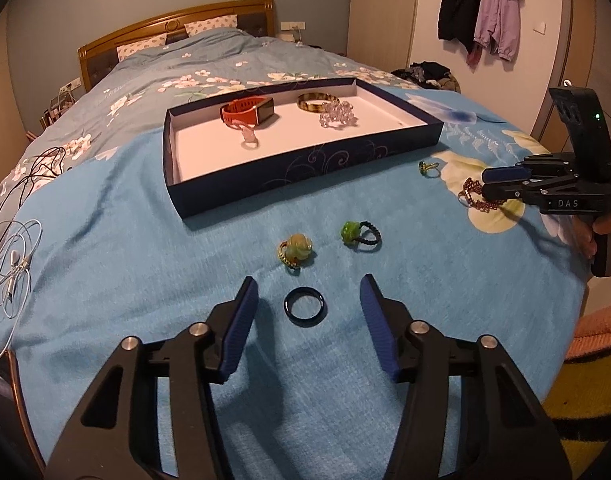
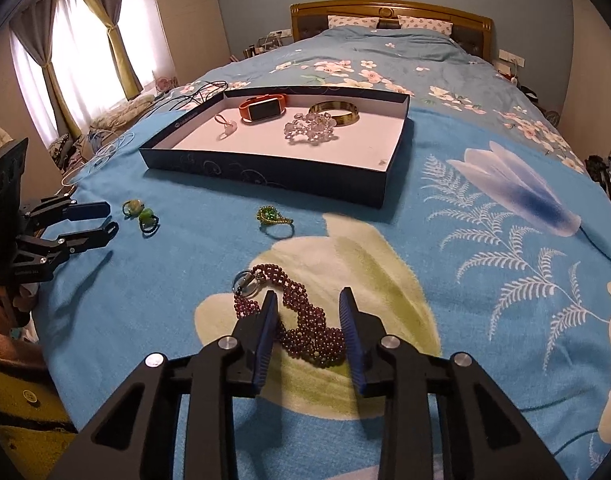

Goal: Organize jewelry

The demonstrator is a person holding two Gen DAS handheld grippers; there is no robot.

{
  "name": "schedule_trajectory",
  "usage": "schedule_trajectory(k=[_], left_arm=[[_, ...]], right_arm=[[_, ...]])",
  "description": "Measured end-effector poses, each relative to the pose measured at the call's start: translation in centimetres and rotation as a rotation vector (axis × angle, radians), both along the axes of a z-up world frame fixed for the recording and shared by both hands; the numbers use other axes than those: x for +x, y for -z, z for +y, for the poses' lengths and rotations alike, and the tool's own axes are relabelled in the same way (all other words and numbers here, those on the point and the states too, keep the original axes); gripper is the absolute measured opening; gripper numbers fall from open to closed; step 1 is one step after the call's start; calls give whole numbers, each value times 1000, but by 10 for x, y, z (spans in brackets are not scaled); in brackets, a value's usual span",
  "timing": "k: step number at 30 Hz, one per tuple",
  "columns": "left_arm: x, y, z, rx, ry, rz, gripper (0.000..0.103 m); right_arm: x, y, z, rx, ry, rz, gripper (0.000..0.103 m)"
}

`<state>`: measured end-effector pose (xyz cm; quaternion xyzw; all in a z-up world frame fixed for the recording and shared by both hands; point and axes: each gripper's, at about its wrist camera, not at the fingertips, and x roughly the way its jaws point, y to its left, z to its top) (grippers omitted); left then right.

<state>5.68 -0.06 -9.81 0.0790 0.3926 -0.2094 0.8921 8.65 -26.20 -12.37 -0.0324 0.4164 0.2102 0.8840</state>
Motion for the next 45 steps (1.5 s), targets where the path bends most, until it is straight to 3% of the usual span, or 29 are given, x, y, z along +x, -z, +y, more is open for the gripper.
schedule_trajectory(k=[8,12,14,18,26,28,29,32,33,45], left_arm=[[2,5,-3,16,-1,25,32],[2,5,-2,16,-8,30,30],[0,5,-2,19,-9,31,30],[-1,5,-2,28,-9,33,33],[-1,7,0,35,-8,35,33],[-1,7,0,31,-6,36,28],[0,7,0,30,-7,36,26],[-1,7,0,29,-6,34,22],[-1,7,0,29,-7,33,22],[-2,4,2,17,-22,19,22]], right_arm=[[-4,-2,4,-16,-13,-24,1],[-5,-6,2,5,-13,-30,1],[-4,-6,0,20,-14,-21,2],[-3,-7,-7,37,5,-18,24],[-7,0,-2,2,-18,-4,29],[-8,0,1,-5,-27,-9,23],[-8,0,2,-1,-34,-8,13],[-10,0,5,-8,-43,-21,8],[-11,0,5,-6,-43,-22,1],[-12,-21,4,63,-37,-80,1]])
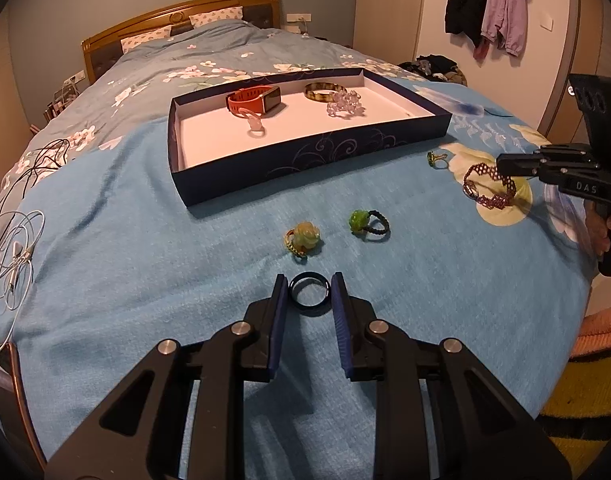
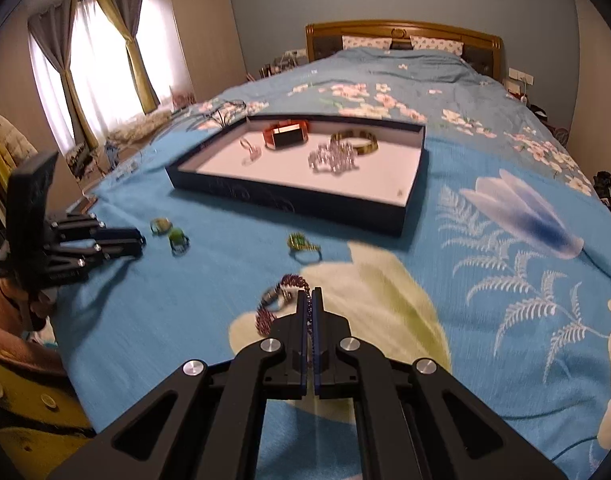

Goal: Organize jewelry

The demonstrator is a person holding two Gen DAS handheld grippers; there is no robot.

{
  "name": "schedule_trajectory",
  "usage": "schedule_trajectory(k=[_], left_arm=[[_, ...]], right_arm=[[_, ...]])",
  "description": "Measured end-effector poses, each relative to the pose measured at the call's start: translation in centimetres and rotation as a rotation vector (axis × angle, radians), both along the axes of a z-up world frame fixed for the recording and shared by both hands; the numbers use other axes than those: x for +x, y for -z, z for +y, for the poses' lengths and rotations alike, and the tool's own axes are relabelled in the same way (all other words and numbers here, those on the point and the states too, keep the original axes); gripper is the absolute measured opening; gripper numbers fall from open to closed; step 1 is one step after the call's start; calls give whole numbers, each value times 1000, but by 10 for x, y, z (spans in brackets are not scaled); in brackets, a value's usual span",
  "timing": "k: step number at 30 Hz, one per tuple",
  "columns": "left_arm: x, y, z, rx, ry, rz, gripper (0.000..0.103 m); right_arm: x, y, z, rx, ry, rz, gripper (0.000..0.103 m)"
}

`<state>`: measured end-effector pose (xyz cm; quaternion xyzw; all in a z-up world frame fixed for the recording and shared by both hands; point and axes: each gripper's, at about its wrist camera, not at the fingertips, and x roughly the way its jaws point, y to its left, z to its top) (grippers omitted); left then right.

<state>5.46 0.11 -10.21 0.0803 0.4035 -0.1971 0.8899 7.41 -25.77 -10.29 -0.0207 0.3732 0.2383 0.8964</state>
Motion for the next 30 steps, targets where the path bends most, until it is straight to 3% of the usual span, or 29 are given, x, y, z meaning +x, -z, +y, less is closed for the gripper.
schedule_trajectory(k=[15,19,20,24,26,30], left_arm=[[-2,-21,-1,-40,8,-67,22],[-1,-25,-3,-48,12,-78,22],[-1,-25,-3,-50,14,-80,22],[-1,-25,-3,-53,16,-79,22],[-1,-25,-3,-56,17,-78,22],[0,-24,-3,-58,16,-78,22]], right_arm=[[1,-35,10,35,-20,-98,0],[7,-31,10,14,-4,-80,0],[9,-27,7,17,13,-63,2],[15,-7,4,5,16,18,28],[16,3,8,-8,-1,53,34],[17,17,16,-38,-17,81,34]])
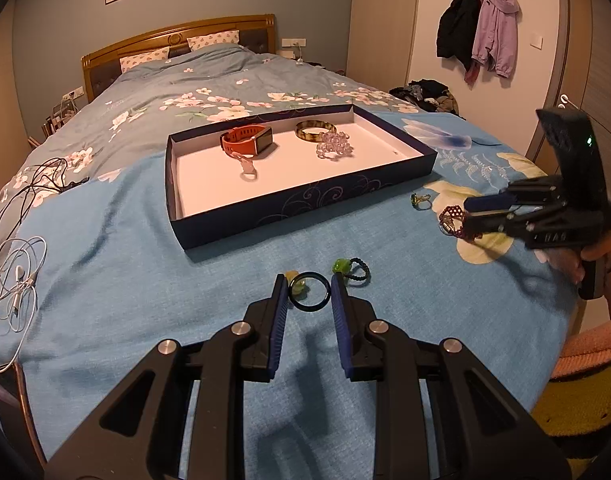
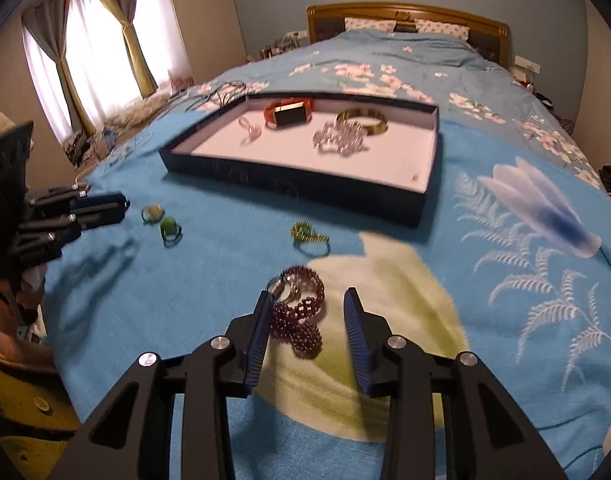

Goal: Organize jewelry
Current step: 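Carry the necklace to the box with the right tool while the left tool carries the black ring there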

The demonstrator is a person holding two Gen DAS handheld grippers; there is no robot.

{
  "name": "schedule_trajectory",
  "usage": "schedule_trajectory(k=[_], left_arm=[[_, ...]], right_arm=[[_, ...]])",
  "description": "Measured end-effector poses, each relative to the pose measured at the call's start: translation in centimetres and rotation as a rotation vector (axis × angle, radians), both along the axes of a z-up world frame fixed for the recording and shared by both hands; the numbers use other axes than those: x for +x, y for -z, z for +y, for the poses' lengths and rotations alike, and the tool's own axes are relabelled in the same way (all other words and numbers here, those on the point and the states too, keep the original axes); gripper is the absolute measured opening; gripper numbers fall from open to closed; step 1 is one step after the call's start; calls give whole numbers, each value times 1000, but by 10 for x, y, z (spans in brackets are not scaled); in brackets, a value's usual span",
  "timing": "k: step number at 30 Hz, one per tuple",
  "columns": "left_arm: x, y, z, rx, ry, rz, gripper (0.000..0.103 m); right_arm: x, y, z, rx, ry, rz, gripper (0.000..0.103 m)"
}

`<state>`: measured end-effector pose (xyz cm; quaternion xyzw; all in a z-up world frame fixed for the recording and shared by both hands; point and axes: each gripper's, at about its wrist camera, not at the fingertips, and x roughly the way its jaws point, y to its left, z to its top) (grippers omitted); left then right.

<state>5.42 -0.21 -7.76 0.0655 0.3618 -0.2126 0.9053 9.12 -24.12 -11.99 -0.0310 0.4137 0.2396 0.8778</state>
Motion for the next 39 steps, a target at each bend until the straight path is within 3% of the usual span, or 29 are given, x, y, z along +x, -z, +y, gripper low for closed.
schedule_trajectory(k=[1,3,4,11,23,39], left_arm=[[0,0,0,0,-2,-1,22],[0,0,1,-1,-3,-1,22],[0,-1,1,-2,-3,-1,22],[0,-1,0,-4,-1,1,22],[9,-13,-6,-14,8,-39,22],[32,-29,-14,-9,12,-93,22]], right_arm=[[0,1,0,11,-1,2,31],[0,1,-1,25,-10,-1,9],[-1,0,0,22,-10,-8,7],[-3,-10,-4,53,-8,-31,5],[-7,-52,-4,91,-13,-150,4],[9,-73,1,113,-18,-215,4]])
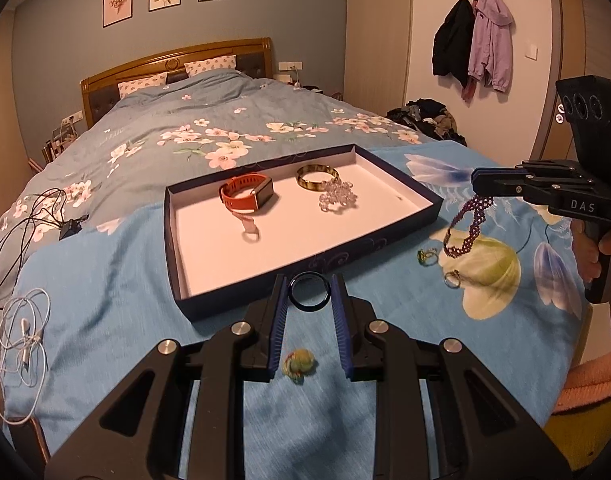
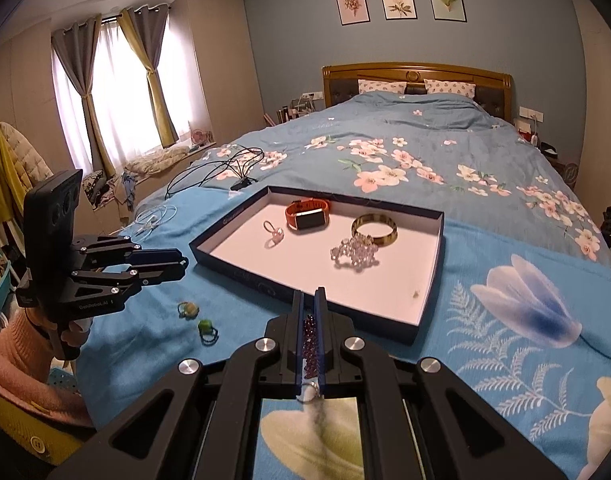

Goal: Organize jewelry
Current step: 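Carry the necklace to the box with the right tool while the left tool carries the black ring there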

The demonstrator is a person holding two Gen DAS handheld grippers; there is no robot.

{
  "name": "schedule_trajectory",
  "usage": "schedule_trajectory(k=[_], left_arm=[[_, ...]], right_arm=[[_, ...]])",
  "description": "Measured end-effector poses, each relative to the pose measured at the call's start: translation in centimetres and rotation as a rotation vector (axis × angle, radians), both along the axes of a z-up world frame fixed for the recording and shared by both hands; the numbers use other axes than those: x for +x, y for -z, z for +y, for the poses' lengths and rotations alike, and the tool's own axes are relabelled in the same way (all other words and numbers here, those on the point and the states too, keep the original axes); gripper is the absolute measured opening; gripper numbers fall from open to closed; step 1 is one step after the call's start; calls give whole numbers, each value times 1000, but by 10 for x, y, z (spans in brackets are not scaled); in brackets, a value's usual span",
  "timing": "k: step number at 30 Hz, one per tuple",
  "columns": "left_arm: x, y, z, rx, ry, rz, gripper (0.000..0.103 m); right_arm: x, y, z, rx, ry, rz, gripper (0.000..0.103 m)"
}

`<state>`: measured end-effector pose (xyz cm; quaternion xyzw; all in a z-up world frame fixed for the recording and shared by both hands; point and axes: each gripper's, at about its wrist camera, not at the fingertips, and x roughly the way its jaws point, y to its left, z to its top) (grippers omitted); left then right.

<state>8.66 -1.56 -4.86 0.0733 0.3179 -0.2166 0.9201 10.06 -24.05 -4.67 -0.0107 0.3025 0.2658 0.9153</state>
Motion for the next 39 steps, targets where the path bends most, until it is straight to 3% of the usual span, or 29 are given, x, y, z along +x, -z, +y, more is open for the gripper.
schedule_trajectory(k=[19,39], left_arm=[[41,-8,-6,23,-26,-32,22],[89,13,-13,39,-47,32,22]], right_arm=[[38,-18,11,2,-5,-52,4],[90,3,28,28,0,18,4]])
